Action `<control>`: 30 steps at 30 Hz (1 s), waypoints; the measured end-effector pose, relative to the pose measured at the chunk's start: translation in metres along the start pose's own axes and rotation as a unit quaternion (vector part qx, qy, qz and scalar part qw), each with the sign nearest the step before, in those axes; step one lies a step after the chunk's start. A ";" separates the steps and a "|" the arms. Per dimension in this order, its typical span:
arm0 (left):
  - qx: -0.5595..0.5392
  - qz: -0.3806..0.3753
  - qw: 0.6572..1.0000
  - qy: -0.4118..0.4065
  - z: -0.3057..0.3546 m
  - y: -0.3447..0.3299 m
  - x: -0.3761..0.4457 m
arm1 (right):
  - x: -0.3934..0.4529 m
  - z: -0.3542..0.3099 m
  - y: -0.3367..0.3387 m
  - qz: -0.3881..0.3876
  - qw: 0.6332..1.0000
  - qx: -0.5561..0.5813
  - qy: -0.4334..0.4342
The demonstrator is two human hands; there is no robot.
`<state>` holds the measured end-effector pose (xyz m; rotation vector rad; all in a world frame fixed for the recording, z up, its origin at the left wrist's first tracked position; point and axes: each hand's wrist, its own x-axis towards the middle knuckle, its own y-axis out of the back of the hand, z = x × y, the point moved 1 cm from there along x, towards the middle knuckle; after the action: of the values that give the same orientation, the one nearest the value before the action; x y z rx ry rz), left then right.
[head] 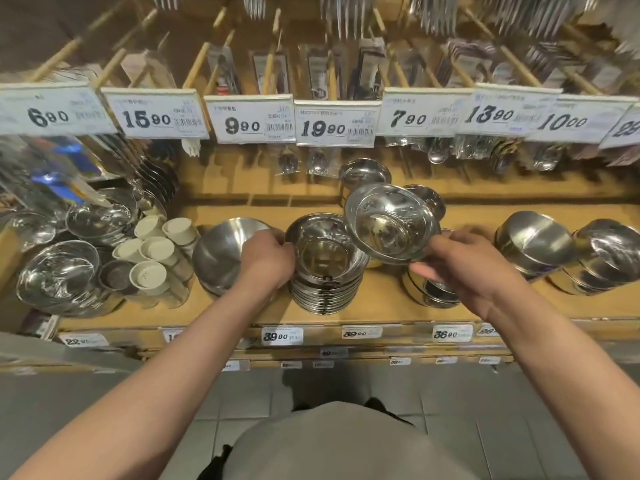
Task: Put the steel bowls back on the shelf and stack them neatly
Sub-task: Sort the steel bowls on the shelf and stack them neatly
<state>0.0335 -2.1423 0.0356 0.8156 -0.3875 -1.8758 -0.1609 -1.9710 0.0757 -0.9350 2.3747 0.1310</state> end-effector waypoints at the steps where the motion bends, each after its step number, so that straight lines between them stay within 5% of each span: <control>1: 0.014 0.002 1.000 -0.005 0.000 0.000 0.000 | 0.000 0.001 0.000 0.001 1.000 0.002 -0.001; 15: 0.133 0.015 0.991 0.000 0.001 0.001 -0.004 | -0.002 0.017 -0.006 -0.026 0.998 0.046 -0.028; 23: 0.101 0.030 0.994 -0.031 -0.004 0.000 -0.003 | -0.008 0.020 -0.010 -0.015 0.999 0.020 -0.026; 30: 0.052 0.073 0.980 -0.177 0.001 0.015 -0.019 | -0.007 0.022 -0.035 -0.017 1.000 -0.024 -0.009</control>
<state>0.0478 -2.1319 0.0521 0.5021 -0.7530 -1.8737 -0.1235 -1.9862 0.0657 -0.9918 2.3474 0.1825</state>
